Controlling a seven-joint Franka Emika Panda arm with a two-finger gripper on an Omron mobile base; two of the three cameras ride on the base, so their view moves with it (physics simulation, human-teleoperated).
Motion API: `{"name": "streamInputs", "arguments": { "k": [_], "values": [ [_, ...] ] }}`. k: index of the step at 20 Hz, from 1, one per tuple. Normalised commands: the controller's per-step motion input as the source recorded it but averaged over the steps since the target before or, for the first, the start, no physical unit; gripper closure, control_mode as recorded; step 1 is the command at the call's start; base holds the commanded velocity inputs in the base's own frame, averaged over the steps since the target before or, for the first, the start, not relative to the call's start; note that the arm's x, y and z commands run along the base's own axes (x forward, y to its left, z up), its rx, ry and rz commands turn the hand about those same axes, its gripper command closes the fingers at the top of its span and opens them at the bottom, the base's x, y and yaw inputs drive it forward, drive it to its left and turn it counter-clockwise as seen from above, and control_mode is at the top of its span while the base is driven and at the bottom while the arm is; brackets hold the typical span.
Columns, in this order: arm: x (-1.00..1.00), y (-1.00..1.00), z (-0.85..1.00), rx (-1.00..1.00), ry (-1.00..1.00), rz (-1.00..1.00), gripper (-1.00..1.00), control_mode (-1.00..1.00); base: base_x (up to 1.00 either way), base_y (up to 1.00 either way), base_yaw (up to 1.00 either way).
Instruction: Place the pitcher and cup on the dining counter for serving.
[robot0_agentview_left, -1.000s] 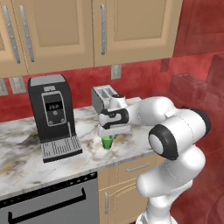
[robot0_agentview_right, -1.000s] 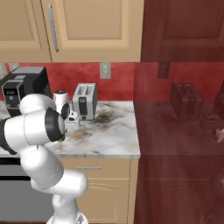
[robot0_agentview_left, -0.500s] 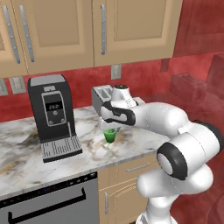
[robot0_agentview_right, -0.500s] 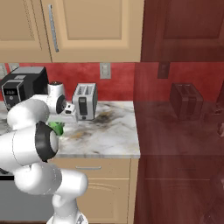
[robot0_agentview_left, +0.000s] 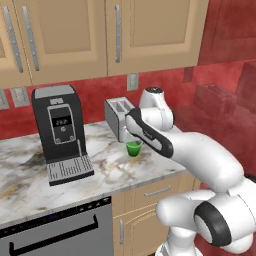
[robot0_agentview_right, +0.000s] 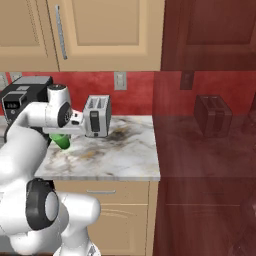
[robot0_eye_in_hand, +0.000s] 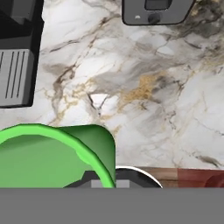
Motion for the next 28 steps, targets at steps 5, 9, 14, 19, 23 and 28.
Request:
{"name": "streamInputs", "arguments": {
  "k": [5, 9, 14, 19, 23, 28],
  "values": [
    [-0.37, -0.15, 0.40, 0.04, -0.02, 0.00, 1.00, -1.00, 0.00, 0.00, 0.00],
    [-0.50, 0.00, 0.17, 0.04, 0.00, 0.06, 1.00, -1.00, 0.00, 0.00, 0.00],
    [0.00, 0.00, 0.00, 0.00, 0.00, 0.00, 1.00, 1.00, -0.62, 0.00, 0.32],
    [0.00, 0.00, 0.00, 0.00, 0.00, 0.00, 1.00, 1.00, -0.66, 0.11, 0.62],
    [0.00, 0.00, 0.00, 0.00, 0.00, 0.00, 1.00, 1.00, -0.55, 0.38, 0.82],
    [0.00, 0.00, 0.00, 0.00, 0.00, 0.00, 1.00, 1.00, -0.32, 0.66, 0.91]
  ]
}}
